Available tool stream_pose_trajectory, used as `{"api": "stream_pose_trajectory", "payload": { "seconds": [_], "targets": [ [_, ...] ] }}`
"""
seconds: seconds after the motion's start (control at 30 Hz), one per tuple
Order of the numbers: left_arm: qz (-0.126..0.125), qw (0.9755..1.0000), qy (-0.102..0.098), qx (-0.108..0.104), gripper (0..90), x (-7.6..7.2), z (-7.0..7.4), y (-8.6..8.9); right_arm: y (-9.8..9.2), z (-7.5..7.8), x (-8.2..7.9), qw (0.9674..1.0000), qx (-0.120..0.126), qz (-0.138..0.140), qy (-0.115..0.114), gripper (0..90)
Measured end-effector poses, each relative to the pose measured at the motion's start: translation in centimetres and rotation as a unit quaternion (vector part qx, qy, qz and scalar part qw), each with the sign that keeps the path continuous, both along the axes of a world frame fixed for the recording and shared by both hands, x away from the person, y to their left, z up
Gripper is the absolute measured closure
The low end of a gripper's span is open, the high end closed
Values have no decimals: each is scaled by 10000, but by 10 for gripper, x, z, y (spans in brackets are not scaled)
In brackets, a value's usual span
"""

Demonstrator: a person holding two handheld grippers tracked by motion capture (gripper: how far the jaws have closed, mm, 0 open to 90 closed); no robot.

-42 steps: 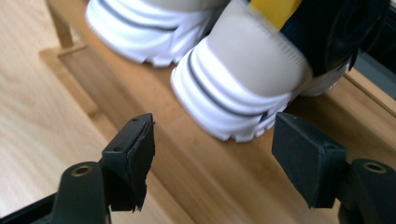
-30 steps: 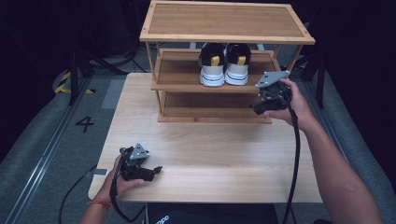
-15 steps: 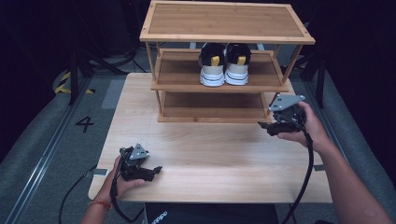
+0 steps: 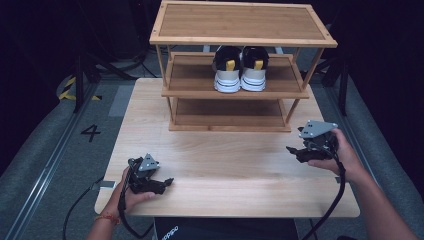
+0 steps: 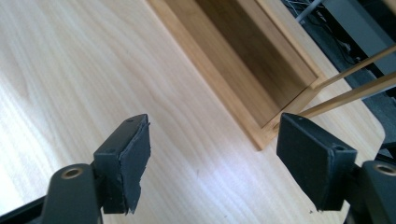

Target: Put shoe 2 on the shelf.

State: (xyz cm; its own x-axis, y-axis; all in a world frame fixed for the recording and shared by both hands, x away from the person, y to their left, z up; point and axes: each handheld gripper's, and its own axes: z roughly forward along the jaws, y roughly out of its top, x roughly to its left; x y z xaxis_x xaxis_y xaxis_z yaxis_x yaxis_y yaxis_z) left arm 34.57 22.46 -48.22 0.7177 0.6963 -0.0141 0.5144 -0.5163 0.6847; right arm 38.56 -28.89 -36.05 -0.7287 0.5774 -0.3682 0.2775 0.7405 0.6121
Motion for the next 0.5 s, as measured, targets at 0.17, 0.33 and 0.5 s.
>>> {"api": "stream_pose_trajectory", "payload": {
  "seconds": [0.17, 0.33, 0.5],
  "targets": [
    [5, 10000, -4, -1, 160, 0, 0, 0, -8, -15, -9, 10000, 11, 3, 73, 251],
    [25, 10000, -7, 0, 158, 0, 0, 0, -24, -37, -21, 9997, 178, -49, 141, 251],
    [26, 10000, -5, -2, 158, 0, 0, 0, -47, -60, -30, 9985, 420, -136, 338, 241]
  ]
}}
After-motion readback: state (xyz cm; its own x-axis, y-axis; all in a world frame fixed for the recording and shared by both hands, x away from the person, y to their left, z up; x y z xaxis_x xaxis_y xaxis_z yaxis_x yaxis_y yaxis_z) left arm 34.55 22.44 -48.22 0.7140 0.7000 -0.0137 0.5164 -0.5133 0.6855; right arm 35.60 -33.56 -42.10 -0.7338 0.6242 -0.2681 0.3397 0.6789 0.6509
